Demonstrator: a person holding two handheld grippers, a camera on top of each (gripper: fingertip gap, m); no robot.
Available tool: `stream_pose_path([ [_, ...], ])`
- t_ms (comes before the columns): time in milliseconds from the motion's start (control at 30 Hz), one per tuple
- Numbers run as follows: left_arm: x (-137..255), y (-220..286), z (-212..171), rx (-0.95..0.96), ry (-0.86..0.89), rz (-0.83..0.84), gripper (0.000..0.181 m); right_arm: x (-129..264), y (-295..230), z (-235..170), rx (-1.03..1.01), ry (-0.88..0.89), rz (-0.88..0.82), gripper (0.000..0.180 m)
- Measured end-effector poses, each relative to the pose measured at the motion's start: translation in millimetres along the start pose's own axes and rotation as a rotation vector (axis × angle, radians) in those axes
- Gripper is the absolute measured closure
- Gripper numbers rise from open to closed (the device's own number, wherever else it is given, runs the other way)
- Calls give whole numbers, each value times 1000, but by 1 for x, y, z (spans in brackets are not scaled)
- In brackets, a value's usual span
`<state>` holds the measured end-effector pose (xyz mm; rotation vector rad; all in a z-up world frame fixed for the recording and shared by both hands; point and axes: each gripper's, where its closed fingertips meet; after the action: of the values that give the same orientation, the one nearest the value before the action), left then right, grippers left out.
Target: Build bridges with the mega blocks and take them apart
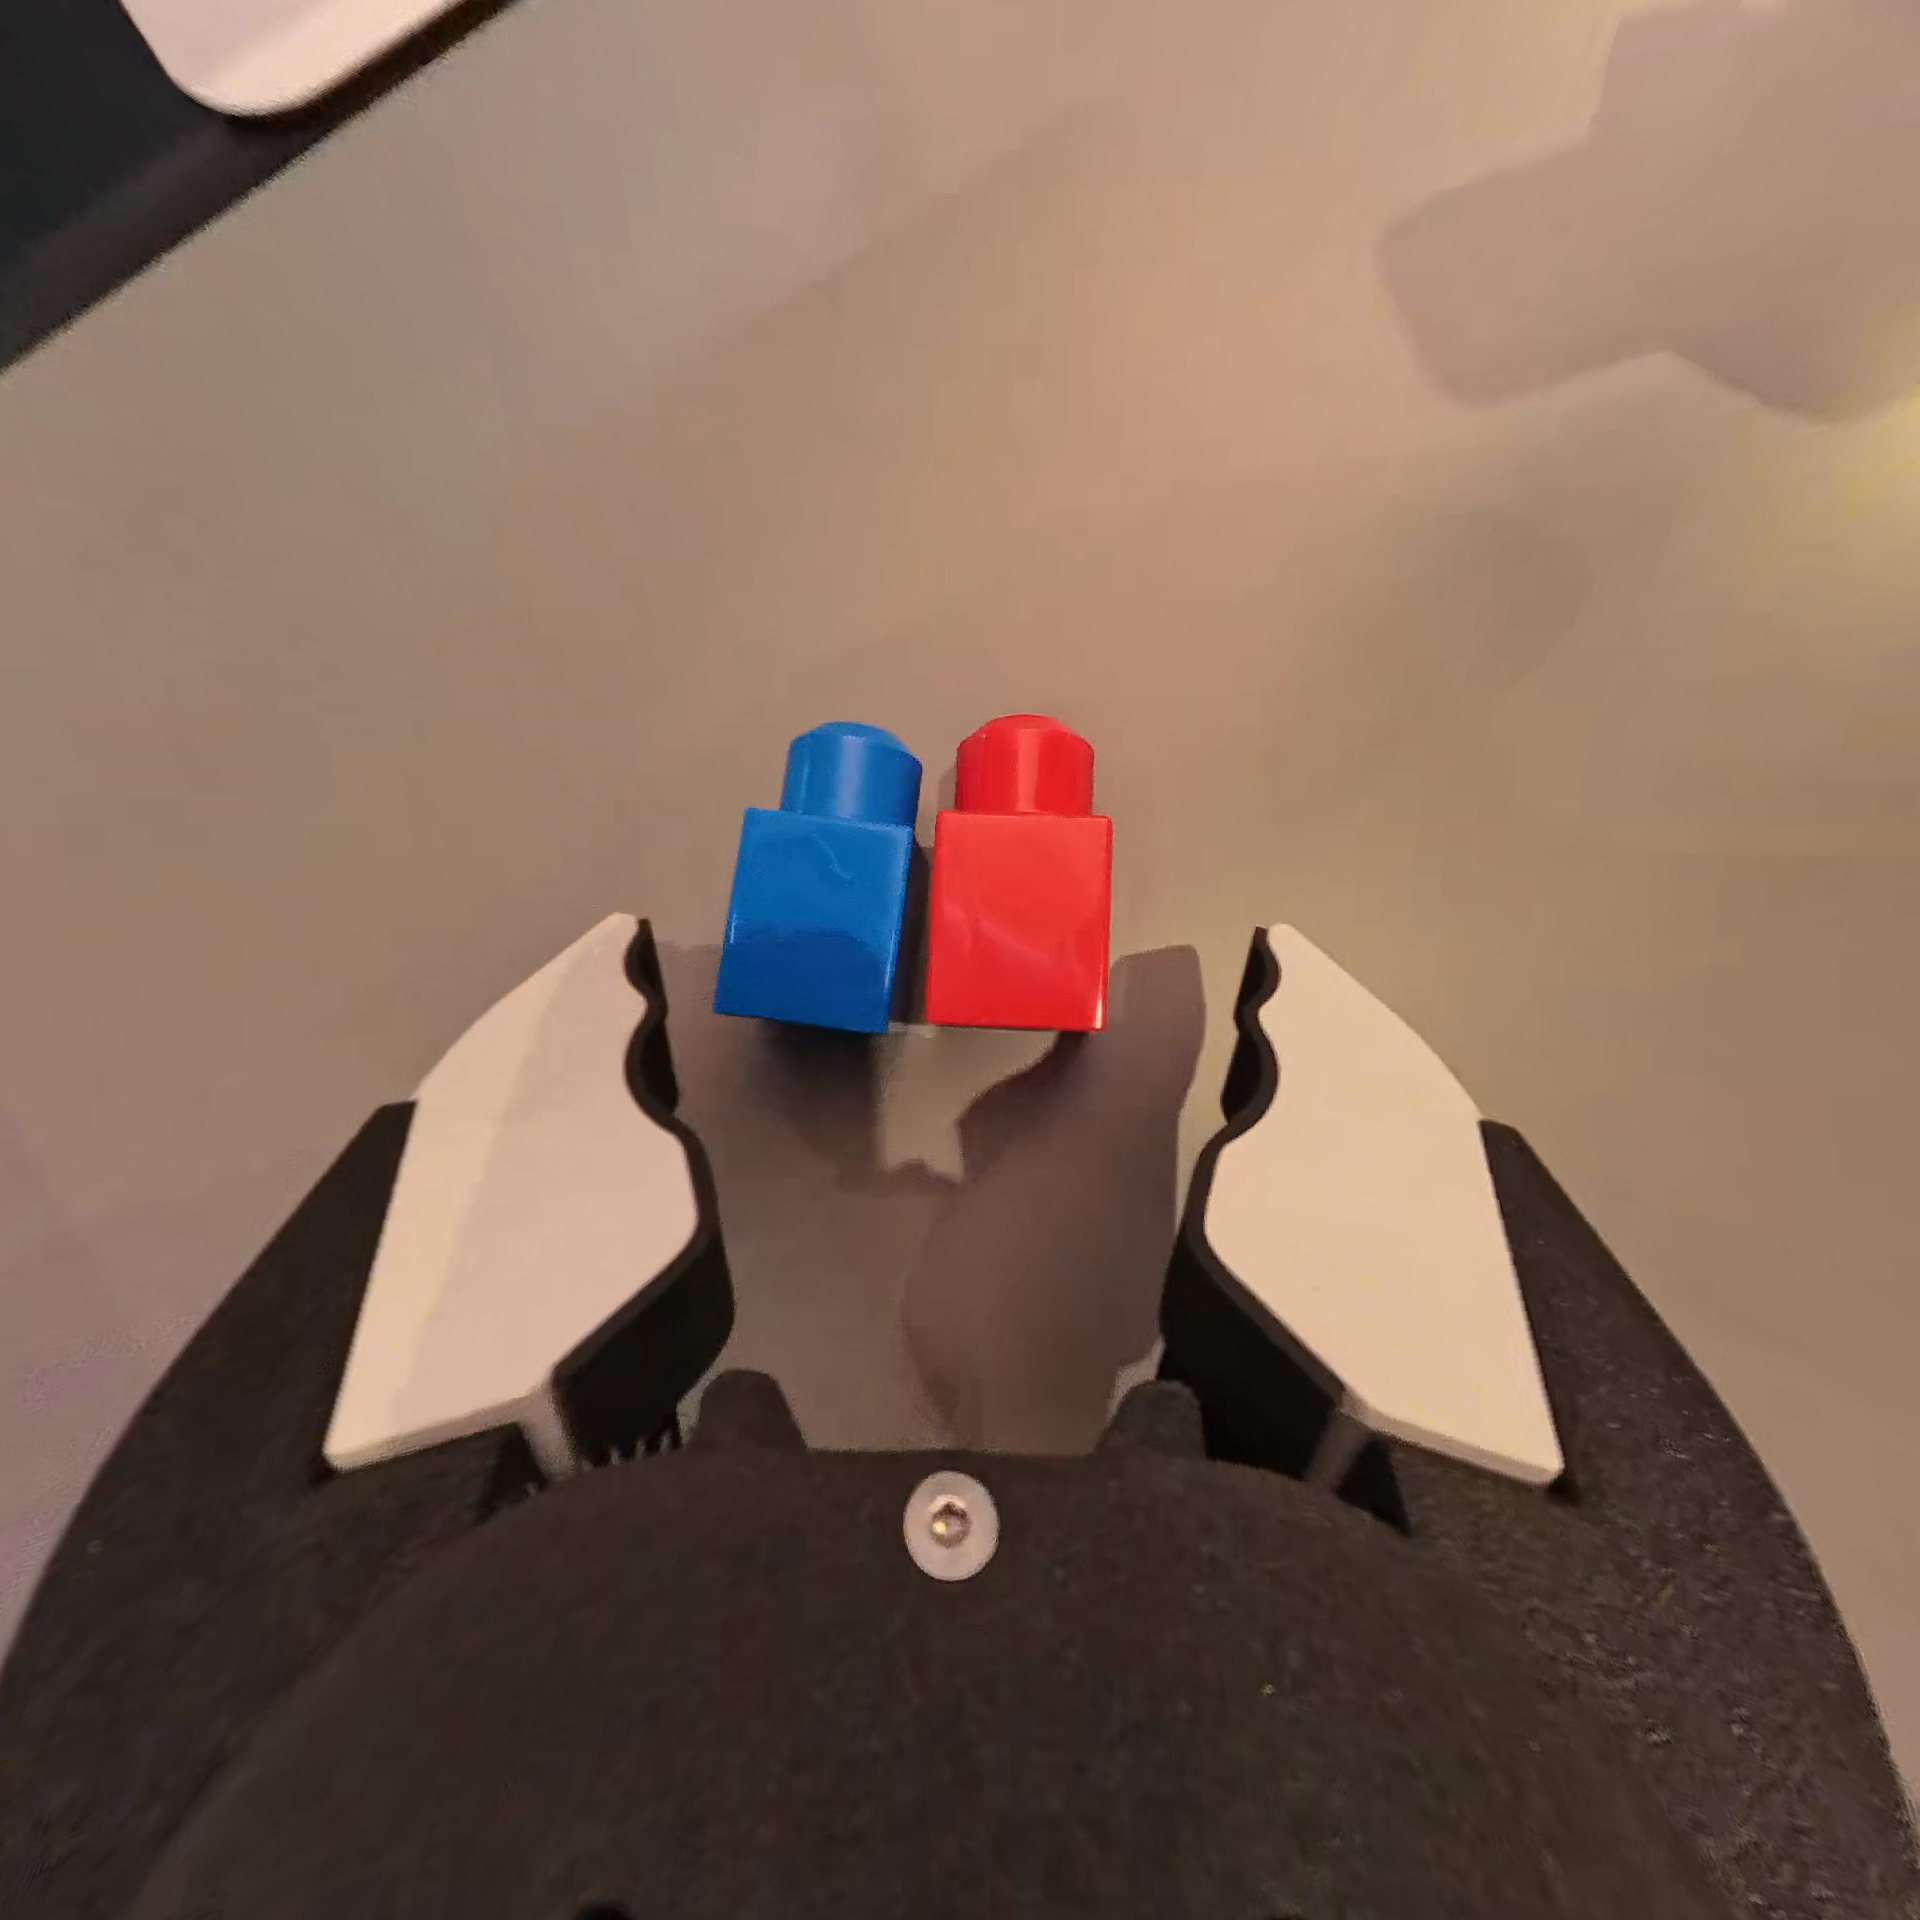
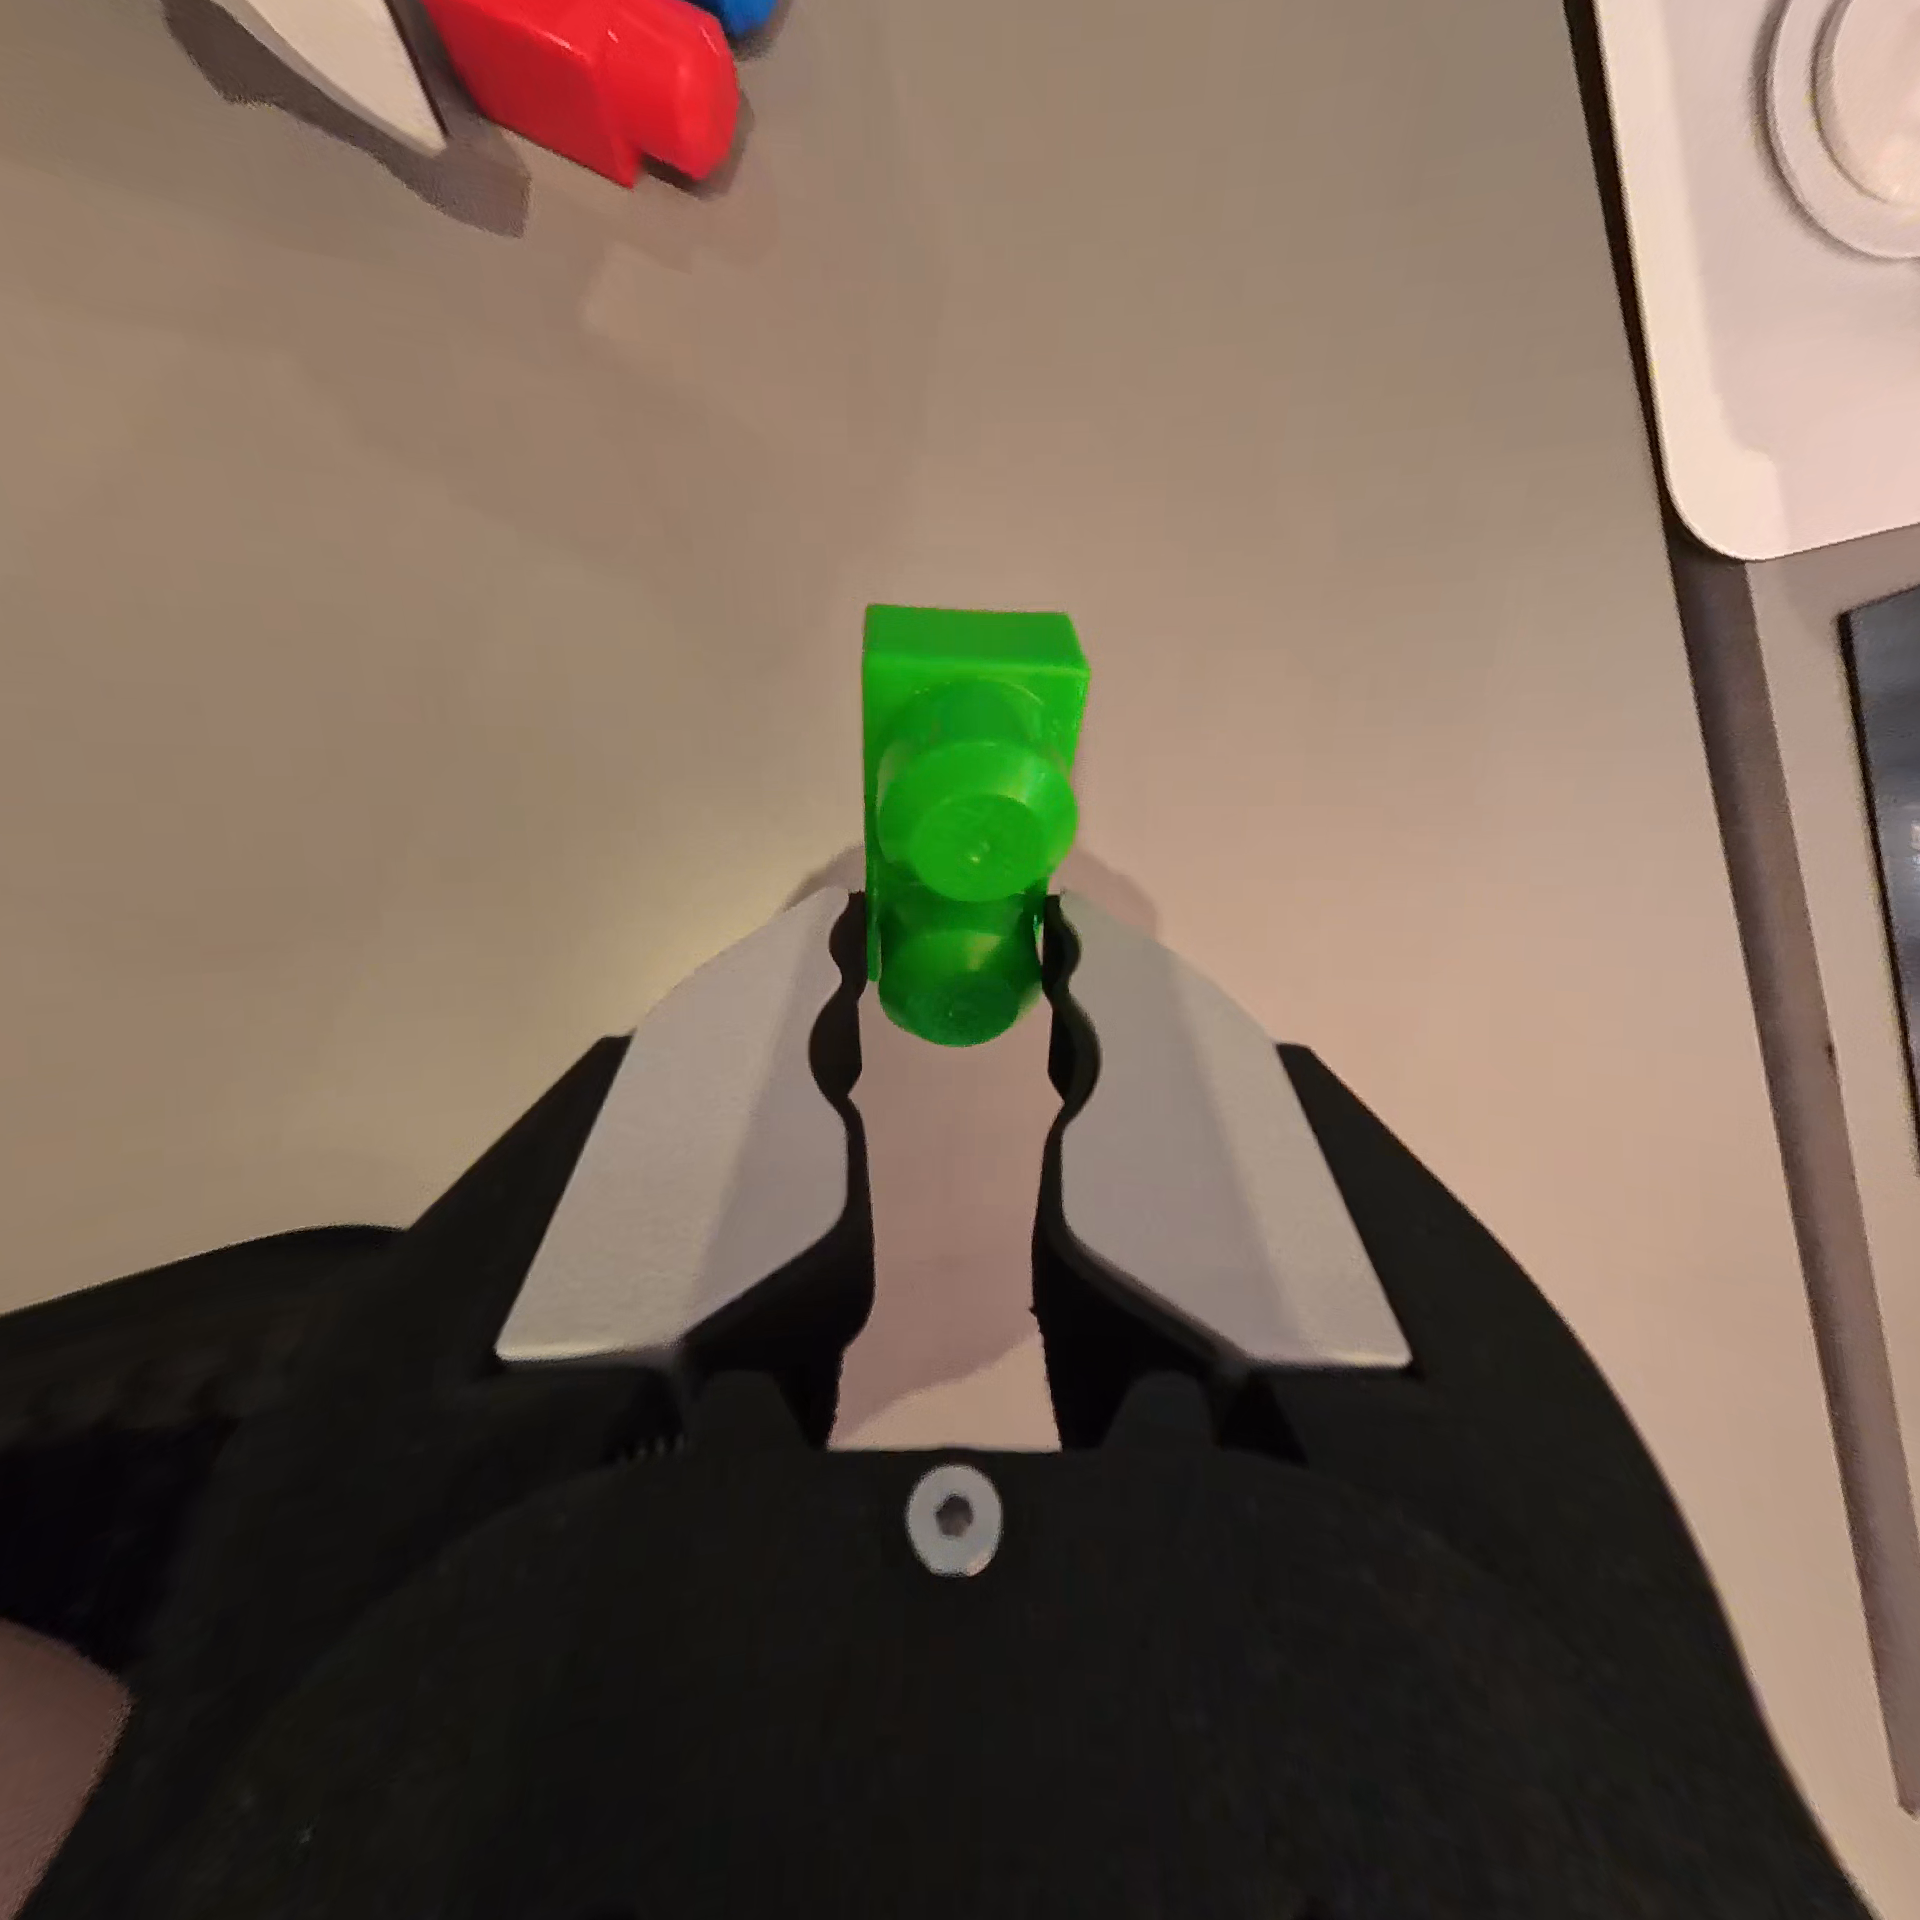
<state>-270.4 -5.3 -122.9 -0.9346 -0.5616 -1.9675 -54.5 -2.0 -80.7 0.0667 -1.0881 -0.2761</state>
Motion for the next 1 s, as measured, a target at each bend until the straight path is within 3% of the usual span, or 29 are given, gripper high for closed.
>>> stream_pose_path([
  [133, -7, -9, -3, 37, 12, 57, 79, 3, -1, 1, 13, 27, 1, 148],
  [267, -12, -1, -5, 97, 18, -4, 79, 4, 1, -1, 1, 36, 3, 148],
  [1000, -30, -5, -6, 8, -58, 22, 81, 6, -1, -5, -7, 48, 22, 148],
])
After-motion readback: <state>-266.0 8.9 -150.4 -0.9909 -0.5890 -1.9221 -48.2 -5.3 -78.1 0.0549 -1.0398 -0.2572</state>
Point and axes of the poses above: each gripper's, where its closed fingertips meet, x back along the fingers, z out of its top, y = z × x across the jaws, and after that the axes turned 10 degrees about x, right-handed
